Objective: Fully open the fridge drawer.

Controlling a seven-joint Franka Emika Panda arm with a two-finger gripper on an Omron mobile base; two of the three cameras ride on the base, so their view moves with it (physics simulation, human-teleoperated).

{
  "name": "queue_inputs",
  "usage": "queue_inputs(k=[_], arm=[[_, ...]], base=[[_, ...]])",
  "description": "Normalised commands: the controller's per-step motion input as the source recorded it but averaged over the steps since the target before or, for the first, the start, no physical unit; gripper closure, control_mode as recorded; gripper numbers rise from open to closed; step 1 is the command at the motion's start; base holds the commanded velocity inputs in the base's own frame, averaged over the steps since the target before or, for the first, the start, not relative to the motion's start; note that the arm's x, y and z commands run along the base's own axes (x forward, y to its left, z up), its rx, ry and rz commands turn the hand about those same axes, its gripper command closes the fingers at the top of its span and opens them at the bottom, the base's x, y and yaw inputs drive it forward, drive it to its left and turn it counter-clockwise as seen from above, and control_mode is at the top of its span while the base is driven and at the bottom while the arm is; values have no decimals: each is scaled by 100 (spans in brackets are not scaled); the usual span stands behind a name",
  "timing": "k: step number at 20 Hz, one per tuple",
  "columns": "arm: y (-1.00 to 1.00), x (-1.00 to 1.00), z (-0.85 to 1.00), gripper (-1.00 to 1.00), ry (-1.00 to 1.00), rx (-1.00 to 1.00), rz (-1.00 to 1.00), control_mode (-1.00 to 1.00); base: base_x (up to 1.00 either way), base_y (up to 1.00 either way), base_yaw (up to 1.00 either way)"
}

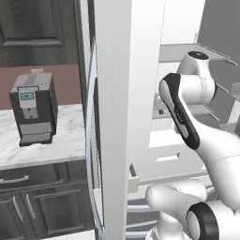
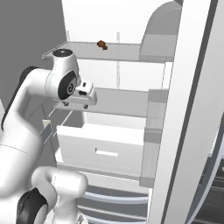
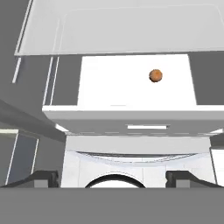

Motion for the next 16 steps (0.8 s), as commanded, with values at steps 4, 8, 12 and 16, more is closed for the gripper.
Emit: queue_inputs(k=[4, 8, 12, 16], arm=[[-28, 0, -16, -100, 5, 0, -27, -100], [-28, 0, -11, -100, 2, 0, -29, -100], [-21, 0, -8, -100, 0, 0, -25, -100], [-23, -3, -31, -100, 0, 0, -18, -100]], base=[[0, 0, 0], [0, 0, 0], [0, 0, 0], [0, 0, 0]])
